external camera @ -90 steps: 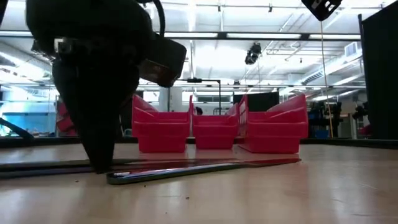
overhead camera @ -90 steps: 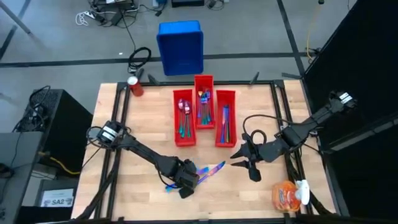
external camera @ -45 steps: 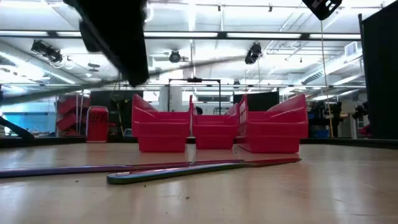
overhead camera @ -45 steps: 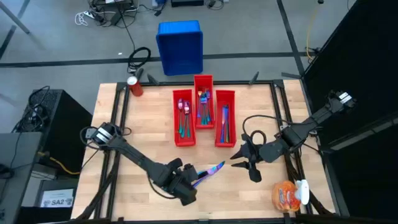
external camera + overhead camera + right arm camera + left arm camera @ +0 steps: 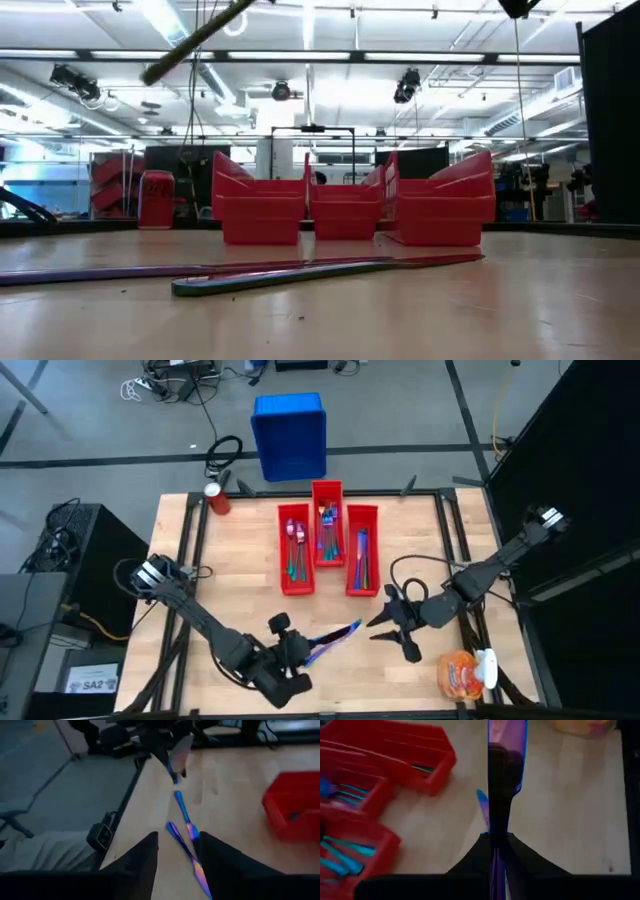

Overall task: Sort silverware
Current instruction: Put the iridescent knife into the right orange bin

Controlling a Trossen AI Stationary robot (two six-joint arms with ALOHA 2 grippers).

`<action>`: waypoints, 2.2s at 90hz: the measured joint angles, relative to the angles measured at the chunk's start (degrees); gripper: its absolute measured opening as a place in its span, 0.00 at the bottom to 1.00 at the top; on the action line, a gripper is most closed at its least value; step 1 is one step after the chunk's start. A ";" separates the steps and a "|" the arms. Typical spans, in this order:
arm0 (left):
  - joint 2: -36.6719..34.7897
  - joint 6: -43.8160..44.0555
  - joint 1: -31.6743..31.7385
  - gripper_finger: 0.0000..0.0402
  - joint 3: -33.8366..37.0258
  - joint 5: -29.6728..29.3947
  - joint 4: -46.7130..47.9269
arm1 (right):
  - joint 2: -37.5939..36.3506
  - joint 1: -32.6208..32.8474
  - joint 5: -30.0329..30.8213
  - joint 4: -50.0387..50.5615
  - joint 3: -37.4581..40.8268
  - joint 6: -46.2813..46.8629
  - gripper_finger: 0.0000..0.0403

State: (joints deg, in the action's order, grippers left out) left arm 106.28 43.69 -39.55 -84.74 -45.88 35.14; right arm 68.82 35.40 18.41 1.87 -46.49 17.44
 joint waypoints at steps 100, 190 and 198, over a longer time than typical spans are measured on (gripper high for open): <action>-2.62 -30.38 15.01 0.03 31.57 26.95 -82.97 | 17.20 -6.27 3.89 -36.48 5.39 -8.38 0.42; -8.54 -31.25 13.34 0.39 31.50 13.61 -68.59 | 12.97 -2.88 17.76 -28.47 5.39 -12.89 0.05; -10.53 -31.03 12.09 0.40 31.50 7.31 -66.09 | 9.95 -2.87 23.22 -25.54 5.39 -12.29 0.05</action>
State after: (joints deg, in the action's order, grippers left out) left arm 95.75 12.66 -27.46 -53.23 -38.57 -30.96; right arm 78.77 32.53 41.64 -23.67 -41.10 5.14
